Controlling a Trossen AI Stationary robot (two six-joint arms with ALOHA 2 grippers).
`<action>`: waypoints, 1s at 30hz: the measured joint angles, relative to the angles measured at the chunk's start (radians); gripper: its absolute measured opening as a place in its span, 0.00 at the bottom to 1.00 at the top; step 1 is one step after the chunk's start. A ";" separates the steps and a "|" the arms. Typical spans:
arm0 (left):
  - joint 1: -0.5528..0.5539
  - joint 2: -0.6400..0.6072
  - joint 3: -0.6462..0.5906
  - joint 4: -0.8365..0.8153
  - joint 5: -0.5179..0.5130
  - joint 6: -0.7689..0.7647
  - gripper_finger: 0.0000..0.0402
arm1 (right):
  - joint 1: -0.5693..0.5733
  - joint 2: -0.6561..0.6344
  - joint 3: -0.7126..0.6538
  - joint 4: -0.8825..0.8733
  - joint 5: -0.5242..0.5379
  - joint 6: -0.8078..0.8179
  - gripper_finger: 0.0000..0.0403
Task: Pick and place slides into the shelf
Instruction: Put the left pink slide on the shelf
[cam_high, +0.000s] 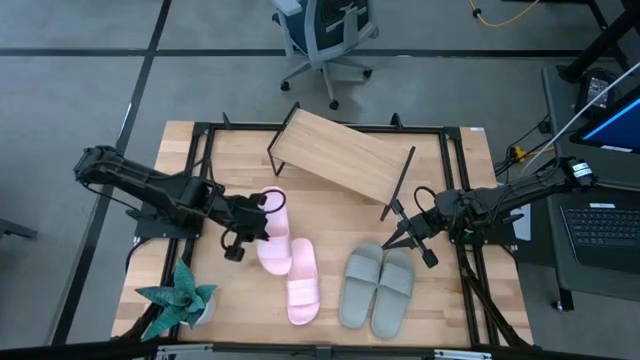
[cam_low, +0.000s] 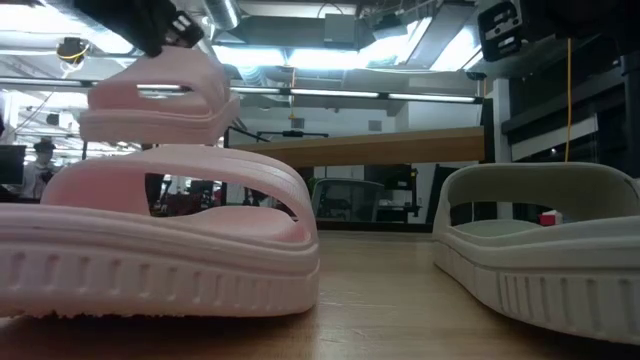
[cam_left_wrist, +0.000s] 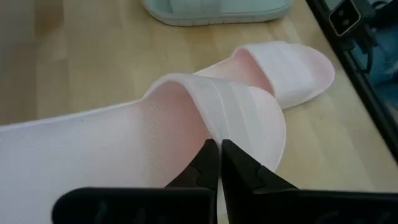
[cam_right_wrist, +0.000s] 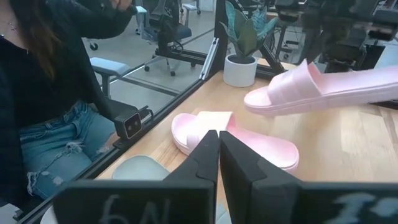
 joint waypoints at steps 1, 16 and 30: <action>0.007 0.000 0.008 -0.009 0.000 0.017 0.00 | 0.000 0.000 0.000 0.000 0.000 -0.010 0.04; 0.199 0.000 0.216 -0.216 0.015 0.340 0.00 | 0.000 -0.001 0.000 0.035 0.001 -0.045 0.04; 0.416 0.151 0.428 -0.377 0.115 0.605 0.00 | -0.023 -0.001 0.000 0.040 0.081 -0.048 0.04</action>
